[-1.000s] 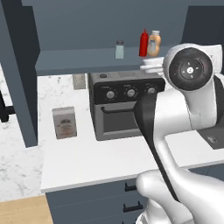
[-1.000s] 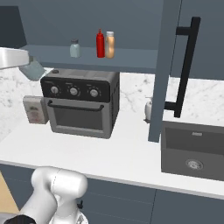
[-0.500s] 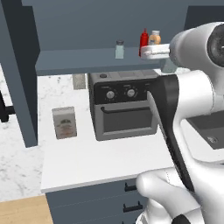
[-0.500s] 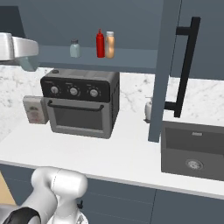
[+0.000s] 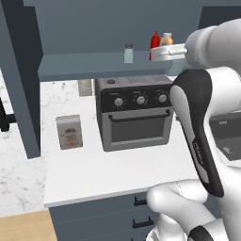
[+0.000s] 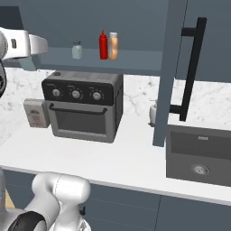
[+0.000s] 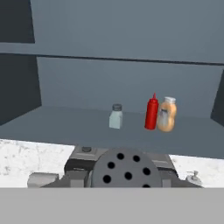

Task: Put the shaker and condiment bottle from the counter next to their counterparts in the cabinet.

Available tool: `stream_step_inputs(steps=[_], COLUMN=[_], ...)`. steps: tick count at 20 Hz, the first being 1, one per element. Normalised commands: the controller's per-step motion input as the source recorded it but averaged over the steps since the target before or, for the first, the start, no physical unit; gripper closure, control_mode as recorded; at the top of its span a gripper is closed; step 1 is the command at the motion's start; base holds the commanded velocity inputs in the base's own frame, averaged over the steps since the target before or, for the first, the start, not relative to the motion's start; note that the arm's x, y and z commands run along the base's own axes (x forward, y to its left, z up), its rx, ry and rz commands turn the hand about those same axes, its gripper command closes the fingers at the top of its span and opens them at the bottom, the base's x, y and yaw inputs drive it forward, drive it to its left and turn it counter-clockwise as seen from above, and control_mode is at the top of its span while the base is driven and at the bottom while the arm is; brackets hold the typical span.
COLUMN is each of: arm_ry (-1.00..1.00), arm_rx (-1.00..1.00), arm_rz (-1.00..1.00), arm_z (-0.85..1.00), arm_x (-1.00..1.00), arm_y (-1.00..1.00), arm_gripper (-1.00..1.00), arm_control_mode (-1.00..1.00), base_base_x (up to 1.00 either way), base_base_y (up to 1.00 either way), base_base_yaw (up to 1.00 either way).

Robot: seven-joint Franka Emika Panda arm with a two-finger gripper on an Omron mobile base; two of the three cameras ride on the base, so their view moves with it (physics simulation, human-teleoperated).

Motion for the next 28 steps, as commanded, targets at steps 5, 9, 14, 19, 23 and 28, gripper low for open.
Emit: stream_step_inputs(steps=[5, 9, 14, 19, 23, 28], arm_ry=[0.00, 0.00, 0.00, 0.00, 0.00, -0.01], arm_rx=[0.00, 0.00, 0.00, -0.04, -0.02, -0.01], arm_rz=[0.18, 0.16, 0.05, 0.00, 0.00, 0.00], arm_z=[-0.14, -0.04, 0.00, 0.00, 0.00, -0.01], arm_x=[0.34, 0.52, 0.60, 0.43, 0.23, 0.08], arm_y=[0.21, 0.29, 0.31, 0.15, 0.03, 0.02], arm_gripper=[1.00, 1.00, 1.00, 1.00, 1.00, 1.00], arm_control_mode=[-1.00, -1.00, -1.00, -1.00, -1.00, -1.00], base_base_x=[0.00, 0.00, 0.00, 0.00, 0.00, 0.00], base_base_y=[0.00, 0.00, 0.00, 0.00, 0.00, 0.00], base_base_yaw=[0.00, 0.00, 0.00, 0.00, 0.00, 0.00])
